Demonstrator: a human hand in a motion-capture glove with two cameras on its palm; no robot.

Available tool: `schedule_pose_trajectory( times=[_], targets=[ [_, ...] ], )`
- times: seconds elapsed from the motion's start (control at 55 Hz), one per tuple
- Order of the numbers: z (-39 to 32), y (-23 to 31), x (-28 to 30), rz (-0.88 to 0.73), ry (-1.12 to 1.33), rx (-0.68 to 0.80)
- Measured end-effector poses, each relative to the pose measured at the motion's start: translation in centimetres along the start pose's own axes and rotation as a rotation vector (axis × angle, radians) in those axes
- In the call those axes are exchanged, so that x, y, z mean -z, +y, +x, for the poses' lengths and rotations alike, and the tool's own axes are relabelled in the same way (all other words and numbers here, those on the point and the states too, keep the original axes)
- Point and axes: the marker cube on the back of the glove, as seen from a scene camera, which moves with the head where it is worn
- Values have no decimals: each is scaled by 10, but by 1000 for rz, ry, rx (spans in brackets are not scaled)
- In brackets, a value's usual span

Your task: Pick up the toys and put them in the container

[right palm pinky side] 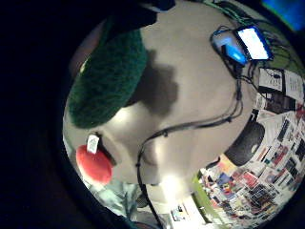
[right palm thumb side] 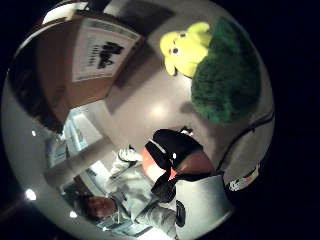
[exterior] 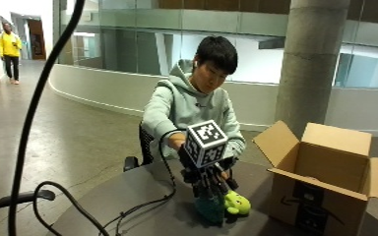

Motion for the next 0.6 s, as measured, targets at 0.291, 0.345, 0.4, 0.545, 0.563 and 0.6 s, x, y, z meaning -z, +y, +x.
schedule_pose_trajectory(
  times=[0.291, 0.345, 0.4, 0.545, 0.563, 0.6],
  targets=[
    [16, -54, -28, 27, 65, -85],
    [17, -57, -26, 61, 78, -77],
    [17, -59, -26, 114, 84, -73],
    [10, -57, -27, 191, 91, -40],
    [9, -55, -27, 187, 90, -36],
    [6, -52, -26, 172, 81, -29]
  ],
)
